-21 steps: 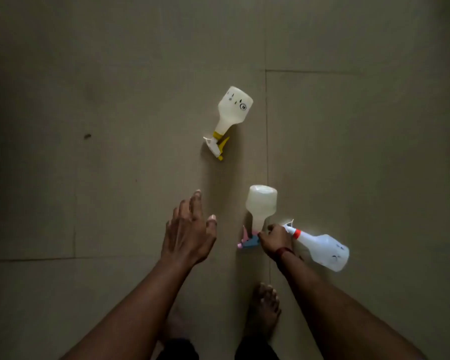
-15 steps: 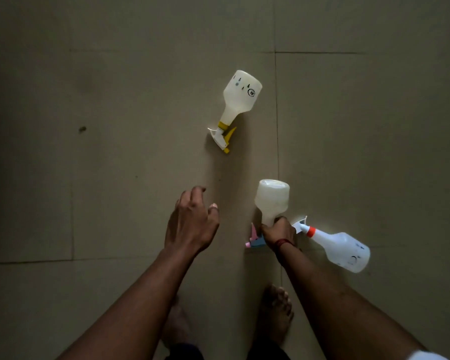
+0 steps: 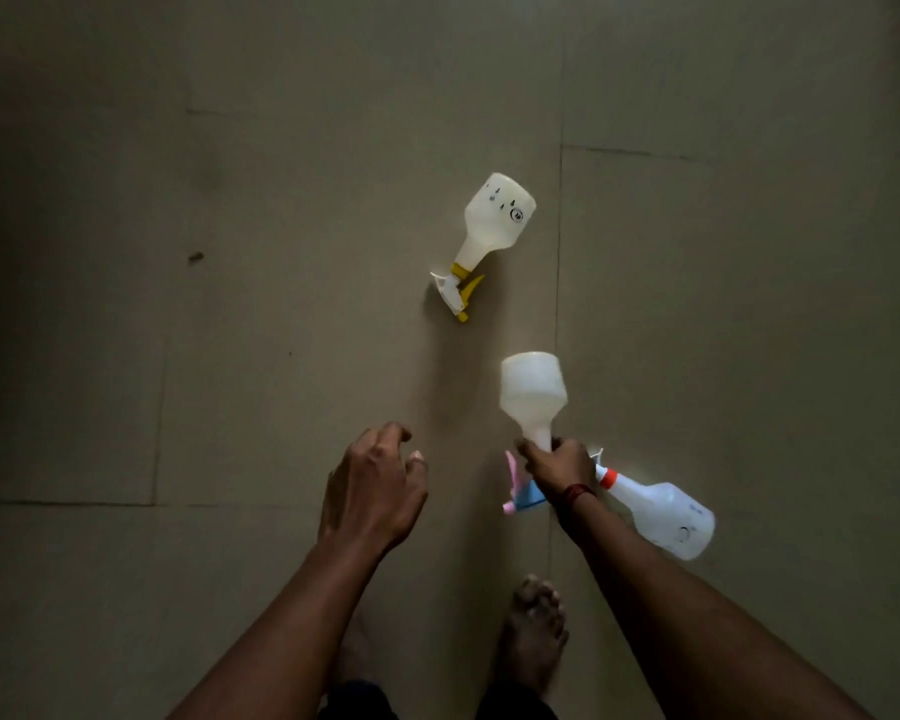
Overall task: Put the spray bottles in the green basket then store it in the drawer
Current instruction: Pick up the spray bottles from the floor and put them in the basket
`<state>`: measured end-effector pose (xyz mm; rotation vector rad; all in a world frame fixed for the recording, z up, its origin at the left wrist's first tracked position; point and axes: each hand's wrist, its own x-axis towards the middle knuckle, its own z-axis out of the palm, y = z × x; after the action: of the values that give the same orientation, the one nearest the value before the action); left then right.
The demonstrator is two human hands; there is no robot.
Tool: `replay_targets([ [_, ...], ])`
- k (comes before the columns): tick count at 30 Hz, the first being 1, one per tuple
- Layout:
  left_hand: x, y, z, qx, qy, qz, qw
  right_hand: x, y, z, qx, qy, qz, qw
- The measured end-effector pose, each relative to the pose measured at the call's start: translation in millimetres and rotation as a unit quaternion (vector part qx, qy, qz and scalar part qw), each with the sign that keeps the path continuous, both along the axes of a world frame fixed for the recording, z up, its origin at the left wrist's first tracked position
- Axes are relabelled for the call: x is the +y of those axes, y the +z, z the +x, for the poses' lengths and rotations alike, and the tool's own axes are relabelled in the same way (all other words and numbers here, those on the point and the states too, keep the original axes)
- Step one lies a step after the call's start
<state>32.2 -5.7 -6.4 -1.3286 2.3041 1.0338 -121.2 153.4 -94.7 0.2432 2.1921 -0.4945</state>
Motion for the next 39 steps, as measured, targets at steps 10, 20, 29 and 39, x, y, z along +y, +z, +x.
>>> replay_targets([
  [10,-16.0,142.0,41.5,0.009,0.121,-0.015,0.992,-45.3,199.0,19.7,-0.184,0.007,-0.167,0.968],
  [20,-75.7,313.8,129.5,0.07,0.308,-0.072,0.946,-153.9,395.7,97.1,-0.318,0.014,-0.274,0.908],
  [29,-106.4,443.8,264.4,0.095,0.457,-0.156,0.87,-235.3,528.3,197.6,-0.489,0.168,-0.323,0.793],
  [39,-109.3,485.4,417.9,0.081,0.604,-0.195,0.768,-306.0,613.9,389.7,-0.184,0.423,-0.384,0.8],
])
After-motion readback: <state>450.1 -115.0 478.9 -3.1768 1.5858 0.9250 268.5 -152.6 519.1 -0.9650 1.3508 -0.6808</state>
